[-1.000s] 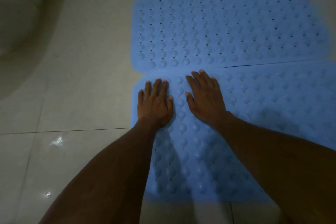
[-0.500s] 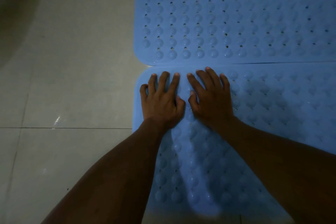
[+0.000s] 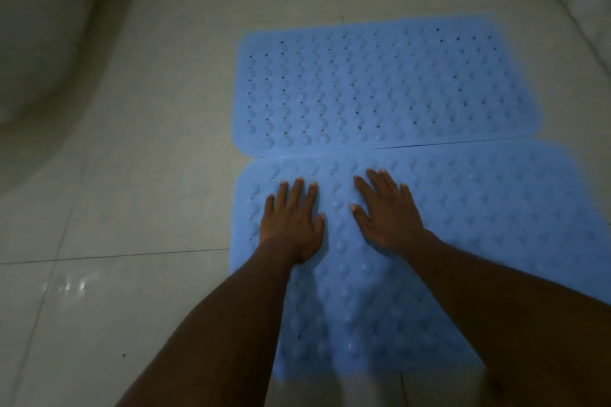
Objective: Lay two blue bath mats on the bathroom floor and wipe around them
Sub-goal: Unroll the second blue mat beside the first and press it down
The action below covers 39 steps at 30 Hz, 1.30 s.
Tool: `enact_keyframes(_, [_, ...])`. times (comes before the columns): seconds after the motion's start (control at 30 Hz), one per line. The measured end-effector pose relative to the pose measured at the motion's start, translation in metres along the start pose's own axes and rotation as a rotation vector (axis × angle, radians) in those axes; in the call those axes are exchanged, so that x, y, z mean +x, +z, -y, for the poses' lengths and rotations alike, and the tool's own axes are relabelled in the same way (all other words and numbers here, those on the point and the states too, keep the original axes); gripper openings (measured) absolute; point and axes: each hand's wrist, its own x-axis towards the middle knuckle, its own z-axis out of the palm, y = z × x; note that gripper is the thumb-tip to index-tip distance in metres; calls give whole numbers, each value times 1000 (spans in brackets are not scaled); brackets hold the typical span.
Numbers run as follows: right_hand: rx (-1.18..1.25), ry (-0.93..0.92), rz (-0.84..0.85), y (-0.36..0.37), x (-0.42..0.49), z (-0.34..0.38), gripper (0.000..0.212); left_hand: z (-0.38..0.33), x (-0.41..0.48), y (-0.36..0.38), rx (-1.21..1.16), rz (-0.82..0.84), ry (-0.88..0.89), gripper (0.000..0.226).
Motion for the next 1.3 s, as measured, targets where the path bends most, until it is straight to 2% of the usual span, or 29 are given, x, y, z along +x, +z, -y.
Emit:
enact_keyframes(0.07, [-12, 54, -7, -4, -10, -32, 64, -21, 3, 6, -5, -15, 51, 70])
enact_keyframes(0.3, [-95, 255, -187, -10, -5, -146, 61, -121, 72, 19, -46, -80, 212, 70])
enact_keyframes(0.4, [-128, 189, -235, -10, 3, -186, 59, -162, 96, 31, -23, -81, 235, 70])
enact_keyframes(0.5, [-116, 84, -269, -12, 8, -211, 56, -184, 110, 43, -12, -172, 213, 71])
enact_keyframes(0.63, [-38, 138, -323, -10, 5, -216, 57, -195, 115, 52, -40, -297, 268, 72])
enact_keyframes(0.8, [-26, 196, -269, -11, 6, -214, 58, -198, 116, 51, -5, -290, 320, 70])
enact_keyframes(0.97, [-7, 180, -271, -17, 7, -214, 55, -199, 117, 47, -82, -369, 322, 67])
enact_keyframes(1.1, [-4, 197, -272, -16, 10, -214, 52, -197, 120, 50, -56, -410, 324, 67])
enact_keyframes(1.3, [-25, 191, -255, -15, 13, -217, 50, -199, 122, 47, -72, -392, 282, 66])
